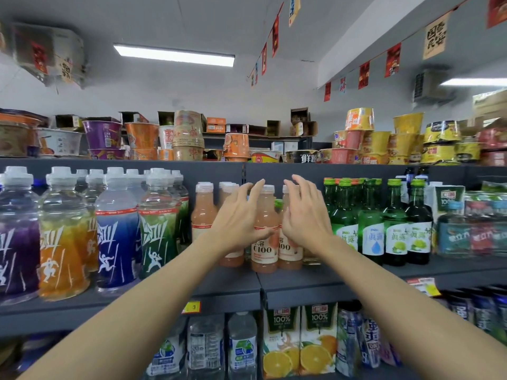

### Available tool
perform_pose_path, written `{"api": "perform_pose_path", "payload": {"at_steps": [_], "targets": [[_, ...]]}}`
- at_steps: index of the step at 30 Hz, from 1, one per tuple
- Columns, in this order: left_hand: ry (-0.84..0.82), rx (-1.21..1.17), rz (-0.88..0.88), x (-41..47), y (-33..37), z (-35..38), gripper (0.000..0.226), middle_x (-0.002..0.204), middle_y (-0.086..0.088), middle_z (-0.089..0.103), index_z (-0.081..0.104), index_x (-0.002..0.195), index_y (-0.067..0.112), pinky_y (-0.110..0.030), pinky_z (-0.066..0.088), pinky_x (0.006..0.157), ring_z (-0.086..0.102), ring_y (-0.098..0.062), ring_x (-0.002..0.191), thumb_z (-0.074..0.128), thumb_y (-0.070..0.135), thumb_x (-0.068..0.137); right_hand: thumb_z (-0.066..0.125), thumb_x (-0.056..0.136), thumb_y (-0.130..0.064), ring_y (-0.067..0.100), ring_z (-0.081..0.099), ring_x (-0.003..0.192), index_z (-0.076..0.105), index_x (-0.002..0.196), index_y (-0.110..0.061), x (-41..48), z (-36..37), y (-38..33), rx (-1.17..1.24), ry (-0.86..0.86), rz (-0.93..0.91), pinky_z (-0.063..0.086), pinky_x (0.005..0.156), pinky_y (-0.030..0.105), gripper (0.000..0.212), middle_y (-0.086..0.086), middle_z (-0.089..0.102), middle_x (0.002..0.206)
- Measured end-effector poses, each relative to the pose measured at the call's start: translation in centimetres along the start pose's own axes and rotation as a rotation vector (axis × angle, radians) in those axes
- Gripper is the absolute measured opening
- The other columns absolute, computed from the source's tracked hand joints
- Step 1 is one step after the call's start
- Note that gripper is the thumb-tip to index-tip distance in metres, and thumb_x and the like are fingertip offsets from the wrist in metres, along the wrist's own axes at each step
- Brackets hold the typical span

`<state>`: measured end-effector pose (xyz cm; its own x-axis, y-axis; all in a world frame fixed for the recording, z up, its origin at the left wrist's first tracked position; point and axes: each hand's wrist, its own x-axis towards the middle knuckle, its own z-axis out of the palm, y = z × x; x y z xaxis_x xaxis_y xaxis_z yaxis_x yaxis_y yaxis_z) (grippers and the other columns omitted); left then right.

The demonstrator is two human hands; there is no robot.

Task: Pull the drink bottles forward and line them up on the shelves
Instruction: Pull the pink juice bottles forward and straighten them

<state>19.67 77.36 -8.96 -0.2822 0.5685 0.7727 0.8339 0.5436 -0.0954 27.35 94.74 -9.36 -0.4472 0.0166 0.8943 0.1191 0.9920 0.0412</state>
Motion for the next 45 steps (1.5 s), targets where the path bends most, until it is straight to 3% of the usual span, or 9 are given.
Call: {"api": "perform_pose_path", "payload": {"at_steps": [3,7,14,22,28,31,36,40,45], "targets": [[-0.010,-0.005,-0.034,1.0,1.1,0.9,0.120,0.140,-0.015,0.043,0.009,0.160,0.020,-0.037,0.048,0.097,0.051,-0.031,0.123,0.079,0.062,0.071,0.059,0.089,-0.024,0.034,0.041,0.136,0.037,0.151,-0.009,0.0,0.3,1.5,0.047,-0.097,0.085,0.037,0.110,0.045,0.068,0.018,0.040,0.151],[-0.070,-0.109,-0.132,1.8,1.7,1.7,0.125,0.133,-0.017,0.045,0.003,0.158,0.027,-0.033,0.051,0.082,0.059,-0.032,0.107,0.086,0.053,0.068,0.057,0.095,-0.038,0.029,0.053,0.124,0.033,0.152,-0.020,0.6,0.7,2.5,0.208,-0.153,0.122,0.047,0.098,0.042,0.065,0.009,0.056,0.137],[-0.103,-0.157,-0.177,1.8,1.7,2.2,0.121,0.117,-0.015,0.058,0.004,0.154,0.034,-0.031,0.046,0.075,0.065,-0.032,0.096,0.089,0.045,0.067,0.061,0.097,-0.043,0.030,0.062,0.101,0.038,0.137,-0.028,1.7,1.4,2.6,0.326,-0.169,0.206,0.044,0.076,0.036,0.049,0.008,0.067,0.112],[-0.139,-0.226,-0.199,0.7,0.8,0.8,0.126,0.103,-0.007,0.058,0.002,0.157,0.032,-0.030,0.040,0.077,0.058,-0.026,0.097,0.090,0.039,0.068,0.065,0.094,-0.042,0.022,0.064,0.090,0.045,0.124,-0.034,2.7,0.4,1.7,0.462,-0.236,0.267,0.049,0.074,0.034,0.037,0.003,0.068,0.106],[-0.139,-0.207,-0.206,-2.0,-1.8,-2.4,0.127,0.118,-0.010,0.060,0.001,0.158,0.035,-0.034,0.046,0.085,0.060,-0.028,0.105,0.090,0.046,0.067,0.067,0.093,-0.042,0.018,0.065,0.086,0.047,0.124,-0.031,2.1,-0.1,-2.5,0.497,-0.163,0.184,0.052,0.073,0.033,0.039,-0.002,0.070,0.103],[-0.145,-0.194,-0.208,-3.3,-3.0,-4.0,0.127,0.122,-0.011,0.061,0.001,0.157,0.034,-0.040,0.050,0.090,0.060,-0.028,0.107,0.090,0.046,0.067,0.066,0.094,-0.043,0.022,0.066,0.090,0.047,0.125,-0.029,2.1,-0.2,-4.8,0.503,-0.151,0.176,0.054,0.079,0.040,0.040,0.000,0.071,0.104],[-0.154,-0.176,-0.186,-4.7,-4.7,-6.0,0.124,0.117,-0.007,0.065,0.006,0.156,0.029,-0.030,0.047,0.078,0.062,-0.021,0.099,0.090,0.047,0.067,0.064,0.095,-0.039,0.024,0.066,0.093,0.047,0.127,-0.024,2.1,0.0,-7.9,0.508,-0.108,0.134,0.054,0.081,0.039,0.039,0.004,0.071,0.105],[-0.149,-0.180,-0.172,-5.7,-5.0,-6.3,0.131,0.128,-0.013,0.061,-0.006,0.158,0.031,-0.024,0.042,0.077,0.062,-0.023,0.104,0.089,0.047,0.069,0.064,0.096,-0.041,0.020,0.066,0.092,0.046,0.129,-0.025,1.9,0.4,-8.7,0.499,-0.095,0.141,0.048,0.073,0.030,0.041,0.002,0.070,0.105],[-0.124,-0.289,-0.141,-7.7,-4.7,-5.1,0.151,0.157,-0.015,0.033,-0.027,0.154,0.027,-0.026,0.035,0.108,0.040,-0.024,0.139,0.093,0.042,0.064,0.061,0.096,-0.049,0.023,0.054,0.120,0.026,0.151,-0.034,0.2,0.8,-8.5,0.493,-0.145,0.147,0.049,0.095,0.040,0.067,0.006,0.059,0.130]]}}
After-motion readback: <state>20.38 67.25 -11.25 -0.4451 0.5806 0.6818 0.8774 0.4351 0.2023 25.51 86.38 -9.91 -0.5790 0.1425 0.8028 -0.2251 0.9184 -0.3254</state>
